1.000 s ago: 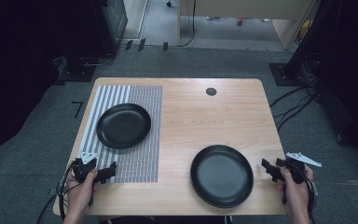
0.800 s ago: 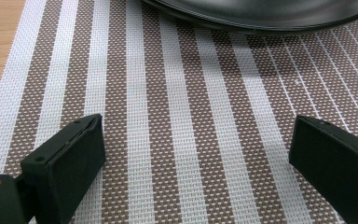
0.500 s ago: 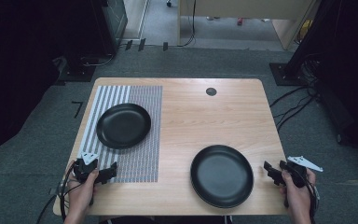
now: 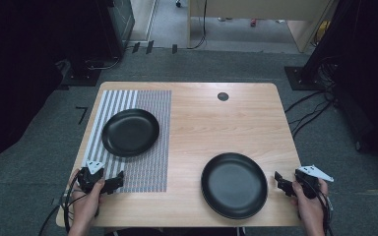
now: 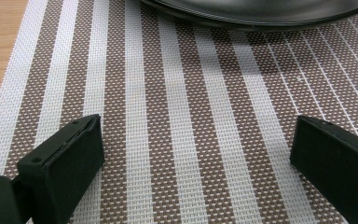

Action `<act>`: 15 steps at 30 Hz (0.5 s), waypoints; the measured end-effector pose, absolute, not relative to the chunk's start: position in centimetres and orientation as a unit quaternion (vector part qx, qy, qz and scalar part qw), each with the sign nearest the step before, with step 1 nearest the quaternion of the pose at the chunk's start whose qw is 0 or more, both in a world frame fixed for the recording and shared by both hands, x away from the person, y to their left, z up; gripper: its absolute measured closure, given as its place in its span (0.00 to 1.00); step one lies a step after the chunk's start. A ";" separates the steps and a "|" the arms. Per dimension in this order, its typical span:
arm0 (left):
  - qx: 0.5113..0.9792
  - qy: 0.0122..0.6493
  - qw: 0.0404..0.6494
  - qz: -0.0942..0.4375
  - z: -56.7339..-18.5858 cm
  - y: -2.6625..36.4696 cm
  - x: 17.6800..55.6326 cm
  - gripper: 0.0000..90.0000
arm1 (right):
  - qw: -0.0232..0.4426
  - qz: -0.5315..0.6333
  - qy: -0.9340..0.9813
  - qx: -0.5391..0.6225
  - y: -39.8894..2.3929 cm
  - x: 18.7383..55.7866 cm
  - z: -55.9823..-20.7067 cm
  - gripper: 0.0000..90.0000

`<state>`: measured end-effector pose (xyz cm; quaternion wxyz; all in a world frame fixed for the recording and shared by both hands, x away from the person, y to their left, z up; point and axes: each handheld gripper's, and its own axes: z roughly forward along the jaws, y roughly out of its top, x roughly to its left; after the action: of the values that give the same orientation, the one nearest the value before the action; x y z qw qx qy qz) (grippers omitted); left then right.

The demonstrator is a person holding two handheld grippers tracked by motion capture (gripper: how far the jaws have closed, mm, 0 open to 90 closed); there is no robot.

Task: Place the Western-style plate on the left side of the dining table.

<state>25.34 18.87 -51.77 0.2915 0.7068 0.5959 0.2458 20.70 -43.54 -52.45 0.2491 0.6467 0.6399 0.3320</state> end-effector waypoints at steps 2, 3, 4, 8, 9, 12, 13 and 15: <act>0.707 0.596 0.292 0.246 -51.8 18.9 25.3 0.03 | 0.250 0.330 0.641 0.646 -43.5 20.7 -52.5 0.19; 0.707 0.596 0.292 0.246 -51.8 18.9 25.3 0.03 | 0.252 0.328 0.643 0.645 -43.5 20.7 -52.5 0.19; 0.706 0.596 0.292 0.247 -51.8 18.9 25.3 0.03 | 0.255 0.324 0.645 0.644 -43.3 20.7 -52.5 0.19; 0.706 0.595 0.294 0.249 -51.8 18.9 25.3 0.03 | 0.269 0.300 0.657 0.637 -42.7 20.9 -52.5 0.18; 0.705 0.595 0.295 0.249 -51.9 18.9 25.3 0.03 | 0.269 0.300 0.657 0.637 -42.7 20.9 -52.5 0.18; 0.705 0.594 0.296 0.249 -51.9 18.9 25.3 0.02 | 0.269 0.300 0.657 0.637 -42.7 20.9 -52.5 0.18; 0.706 0.594 0.296 0.249 -51.9 18.9 25.3 0.01 | 0.269 0.300 0.657 0.637 -42.7 20.9 -52.5 0.18; 0.705 0.594 0.296 0.249 -51.9 18.9 25.3 0.01 | 0.269 0.300 0.657 0.638 -42.7 20.8 -52.5 0.18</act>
<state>25.26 18.86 -51.91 0.2960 0.7054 0.5940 0.2488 20.85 -42.68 -52.53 0.2692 0.6376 0.6568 0.2995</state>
